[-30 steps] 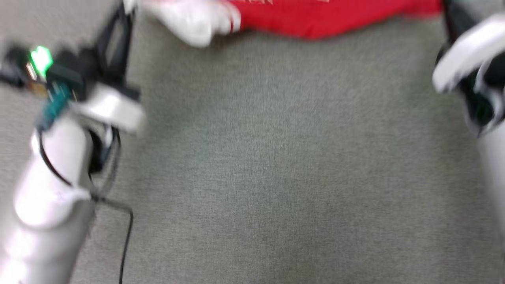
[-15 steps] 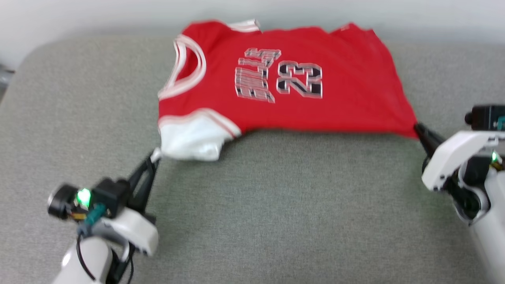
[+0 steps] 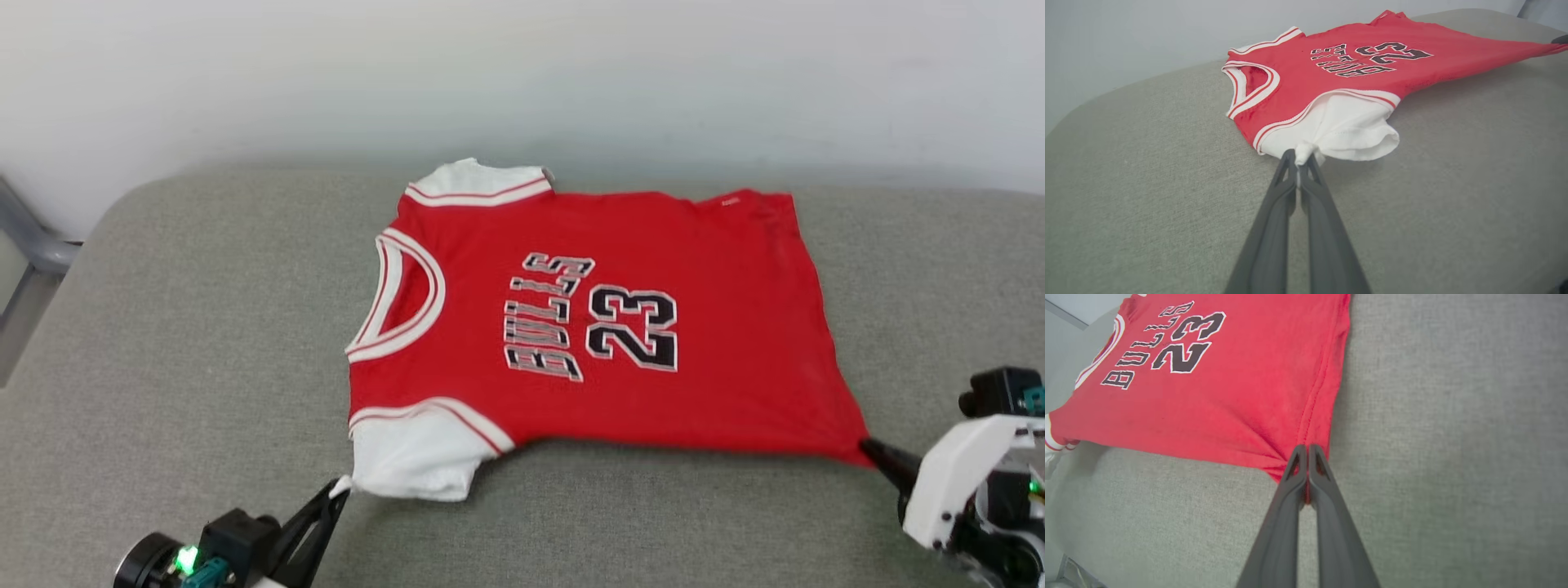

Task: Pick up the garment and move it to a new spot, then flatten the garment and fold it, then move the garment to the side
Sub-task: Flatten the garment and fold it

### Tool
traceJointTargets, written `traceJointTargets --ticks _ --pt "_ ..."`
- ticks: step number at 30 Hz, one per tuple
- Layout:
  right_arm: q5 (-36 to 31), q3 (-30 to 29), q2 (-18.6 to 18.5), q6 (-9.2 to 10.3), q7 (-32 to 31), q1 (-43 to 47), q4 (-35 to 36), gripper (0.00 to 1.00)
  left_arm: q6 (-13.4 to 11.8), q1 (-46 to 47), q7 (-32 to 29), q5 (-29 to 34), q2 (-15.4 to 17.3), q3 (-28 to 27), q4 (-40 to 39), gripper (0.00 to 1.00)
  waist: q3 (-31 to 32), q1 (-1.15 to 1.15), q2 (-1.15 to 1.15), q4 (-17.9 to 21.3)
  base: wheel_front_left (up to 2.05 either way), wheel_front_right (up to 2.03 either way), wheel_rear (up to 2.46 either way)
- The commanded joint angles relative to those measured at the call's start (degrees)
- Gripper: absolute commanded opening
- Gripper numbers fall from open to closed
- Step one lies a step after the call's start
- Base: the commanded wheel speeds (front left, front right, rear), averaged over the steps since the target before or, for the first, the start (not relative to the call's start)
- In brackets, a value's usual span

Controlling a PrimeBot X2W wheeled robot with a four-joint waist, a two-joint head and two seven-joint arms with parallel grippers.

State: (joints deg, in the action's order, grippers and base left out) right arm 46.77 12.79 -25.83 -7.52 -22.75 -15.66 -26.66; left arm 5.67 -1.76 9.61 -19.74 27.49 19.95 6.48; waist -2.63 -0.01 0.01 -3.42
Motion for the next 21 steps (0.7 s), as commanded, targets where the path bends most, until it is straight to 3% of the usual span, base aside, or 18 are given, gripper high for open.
traceJointTargets --ticks 1,10,16,21 --pt "0.98 0.02 -0.98 0.07 -1.42 2.61 1.86 0.0 0.19 -1.93 -0.99 -0.66 1.08 -0.09 -1.5 0.0 1.23 0.01 -0.01 -0.04 0.0 0.0 0.0" --pt "4.68 -3.45 -4.63 0.07 -11.97 14.03 12.6 0.0 1.27 -11.72 -7.64 -4.88 7.82 2.12 -11.52 0.0 3.13 0.01 -0.01 -0.35 0.0 0.0 0.0" --pt "4.0 -8.26 -3.87 0.06 -18.25 19.65 19.81 0.0 1.51 -14.83 -10.24 -6.36 12.1 3.2 -17.09 0.0 2.77 0.01 -0.01 -0.44 0.0 0.0 0.0" --pt "2.32 -11.83 -2.41 0.07 -20.29 20.35 24.05 0.0 0.72 -12.15 -8.66 -5.91 12.33 1.59 -18.17 0.0 1.72 0.01 -0.01 -0.32 0.0 0.0 0.0"
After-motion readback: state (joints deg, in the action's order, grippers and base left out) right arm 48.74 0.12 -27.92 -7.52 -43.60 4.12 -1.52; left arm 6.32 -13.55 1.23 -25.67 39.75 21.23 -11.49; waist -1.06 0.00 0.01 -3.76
